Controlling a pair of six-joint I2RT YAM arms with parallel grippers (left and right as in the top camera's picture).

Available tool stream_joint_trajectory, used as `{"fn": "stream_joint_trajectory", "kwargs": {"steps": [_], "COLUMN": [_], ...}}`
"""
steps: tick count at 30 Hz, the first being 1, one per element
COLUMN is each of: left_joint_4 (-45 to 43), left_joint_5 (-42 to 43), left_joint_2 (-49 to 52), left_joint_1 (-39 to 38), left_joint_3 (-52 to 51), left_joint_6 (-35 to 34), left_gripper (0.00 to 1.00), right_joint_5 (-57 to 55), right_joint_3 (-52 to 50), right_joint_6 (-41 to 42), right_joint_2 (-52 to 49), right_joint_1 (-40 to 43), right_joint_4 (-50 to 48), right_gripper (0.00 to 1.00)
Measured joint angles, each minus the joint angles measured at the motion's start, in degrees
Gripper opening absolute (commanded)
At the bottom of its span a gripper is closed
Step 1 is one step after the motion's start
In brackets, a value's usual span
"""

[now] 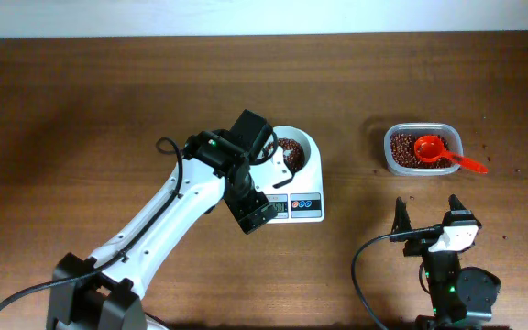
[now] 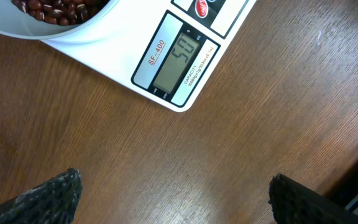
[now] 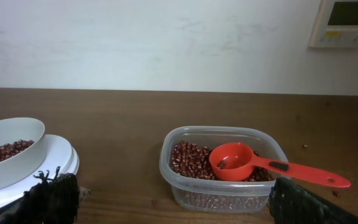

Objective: Scoop item into bowl and weigh 50g on scale

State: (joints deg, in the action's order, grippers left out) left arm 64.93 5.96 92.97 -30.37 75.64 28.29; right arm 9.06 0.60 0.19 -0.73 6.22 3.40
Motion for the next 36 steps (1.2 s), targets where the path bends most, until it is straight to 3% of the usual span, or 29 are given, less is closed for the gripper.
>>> {"fn": "stream_joint_trajectory", "kwargs": {"steps": [23, 31, 36], "left_joint_4": [-0.04, -5.97, -9.33], "left_joint_5": [0.00, -0.15, -0.90], "left_joint_2": [0.07, 2.32, 2.40], "left_joint_1": [0.02, 0.00, 0.00], "left_joint_3": [0.00, -0.50, -6.05], "left_joint_6": [0.00, 0.00, 2.25], "left_gripper": [0.99, 0.99, 0.99], "right_joint_5": [0.00, 0.00, 0.00], "right_joint_3": [0.00, 0.00, 0.00], "right_joint_6": [0.00, -0.02, -0.02], "right_joint_2": [0.00, 0.00, 0.00], "right_joint_1": [0.00, 0.00, 0.00], "right_joint_4": [0.00, 0.00, 0.00], "right_gripper": [0.99, 0.99, 0.99]}}
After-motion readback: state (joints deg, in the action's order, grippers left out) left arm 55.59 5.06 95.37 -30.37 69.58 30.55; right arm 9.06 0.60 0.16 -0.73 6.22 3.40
